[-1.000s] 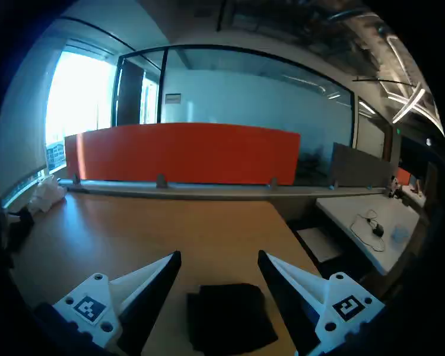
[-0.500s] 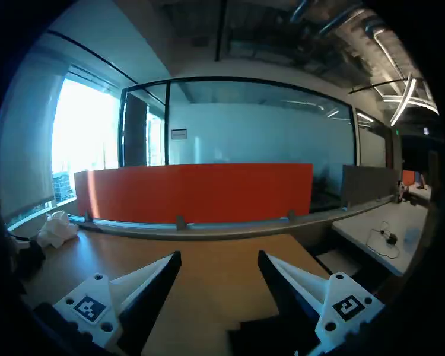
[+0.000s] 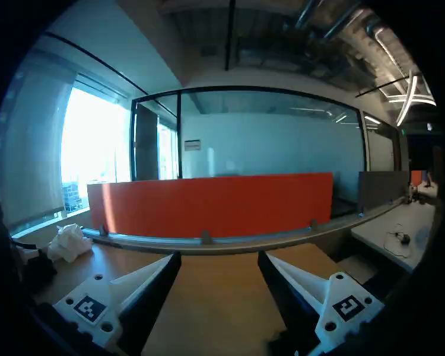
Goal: Fold towel
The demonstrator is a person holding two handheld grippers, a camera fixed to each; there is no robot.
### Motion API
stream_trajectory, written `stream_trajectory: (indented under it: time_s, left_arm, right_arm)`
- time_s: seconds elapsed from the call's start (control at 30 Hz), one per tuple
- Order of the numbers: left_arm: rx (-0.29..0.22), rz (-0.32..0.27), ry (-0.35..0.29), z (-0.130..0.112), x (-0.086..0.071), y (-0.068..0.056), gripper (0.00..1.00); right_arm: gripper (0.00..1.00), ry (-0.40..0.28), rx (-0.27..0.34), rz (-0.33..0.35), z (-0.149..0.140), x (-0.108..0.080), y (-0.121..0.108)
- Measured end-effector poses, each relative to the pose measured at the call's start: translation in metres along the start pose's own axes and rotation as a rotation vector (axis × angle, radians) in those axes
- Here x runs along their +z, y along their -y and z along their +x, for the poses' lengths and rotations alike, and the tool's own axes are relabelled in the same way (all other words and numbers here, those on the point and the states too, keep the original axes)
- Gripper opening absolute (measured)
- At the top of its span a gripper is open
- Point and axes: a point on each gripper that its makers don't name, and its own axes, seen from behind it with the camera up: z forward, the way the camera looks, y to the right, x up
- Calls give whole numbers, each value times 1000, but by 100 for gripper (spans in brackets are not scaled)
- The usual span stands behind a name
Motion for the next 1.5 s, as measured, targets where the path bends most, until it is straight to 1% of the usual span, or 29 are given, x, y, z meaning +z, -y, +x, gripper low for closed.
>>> stream_trajectory:
  time_s: [0.1,0.27,0.47,0.7,0.8,0.97,1.27,1.5]
  left_arm:
    - [1,7,-12,3,1,5,85]
    - [7,13,-27,7,4,10,85]
    - [34,5,-64,14,8,9,85]
    - [61,11,-83,7,14,7,86]
    - [83,11,-93,2,16,7,85]
    - [112,14,-124,-10,17,14,85]
    - [128,8,-168,-41,18,30,85]
    - [137,13,-180,-72,26,42,85]
  right_arm:
    - [100,5,-4,11,-1,3,13]
    - [100,4,5,16,2,7,25]
    - [100,34,14,30,-4,7,30]
    - [100,47,-20,32,-3,0,34]
    - [100,55,-28,27,-4,-3,35]
    - [100,60,-35,17,-7,-9,33]
    - [100,33,-33,-15,-12,-13,29]
    - [100,27,-29,-43,-32,-11,25]
